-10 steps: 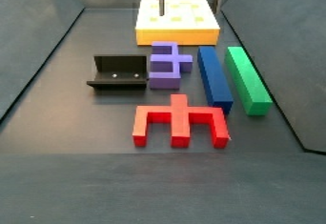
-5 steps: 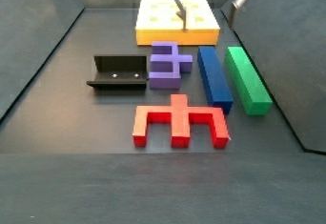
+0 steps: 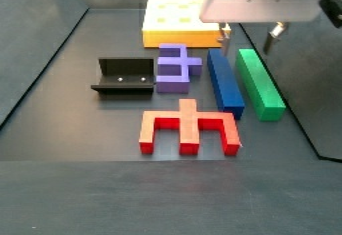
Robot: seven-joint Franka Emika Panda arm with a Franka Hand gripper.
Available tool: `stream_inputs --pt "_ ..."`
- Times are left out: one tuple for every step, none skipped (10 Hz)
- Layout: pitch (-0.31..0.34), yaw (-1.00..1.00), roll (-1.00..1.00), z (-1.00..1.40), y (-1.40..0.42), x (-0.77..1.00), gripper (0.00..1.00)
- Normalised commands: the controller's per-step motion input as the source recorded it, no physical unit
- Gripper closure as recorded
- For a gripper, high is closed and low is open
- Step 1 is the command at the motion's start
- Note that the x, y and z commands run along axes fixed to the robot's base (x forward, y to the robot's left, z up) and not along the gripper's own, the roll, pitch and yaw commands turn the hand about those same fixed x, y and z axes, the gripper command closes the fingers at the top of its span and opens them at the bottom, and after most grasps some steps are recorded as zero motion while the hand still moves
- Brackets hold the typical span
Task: Pick up the green object. Move up. Move to above the board. Insert the green object.
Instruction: Pick up the green object.
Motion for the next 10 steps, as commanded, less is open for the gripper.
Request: stream_inputs --pt "-0.163 -0.14 0.03 -0.15 0.00 -1.00 0.00" --pt "-0.107 -0.13 0.02 -0.19 0.00 -0.82 0.00" --pt "-0.087 -0.04 0.00 -0.29 0.03 -0.61 0.00" --pt "-0.086 0.00 0.00 -0.43 0.00 -0.02 0.00" --pt "0.000 0.00 0.00 -0.49 0.00 0.03 0.00" --pt "0.000 0.00 0.00 -0.36 0.02 -0.01 0.00" --pt "0.000 0.00 0.00 -0.27 0.01 0.22 0.00" --pt "0.000 -0.04 0.00 -0.21 0.00 0.11 0.00" --pt "0.000 -0.06 0.00 -0.15 0.09 -0.05 0.00" --pt "0.000 -0.13 0.05 0.00 0.05 -0.21 0.00"
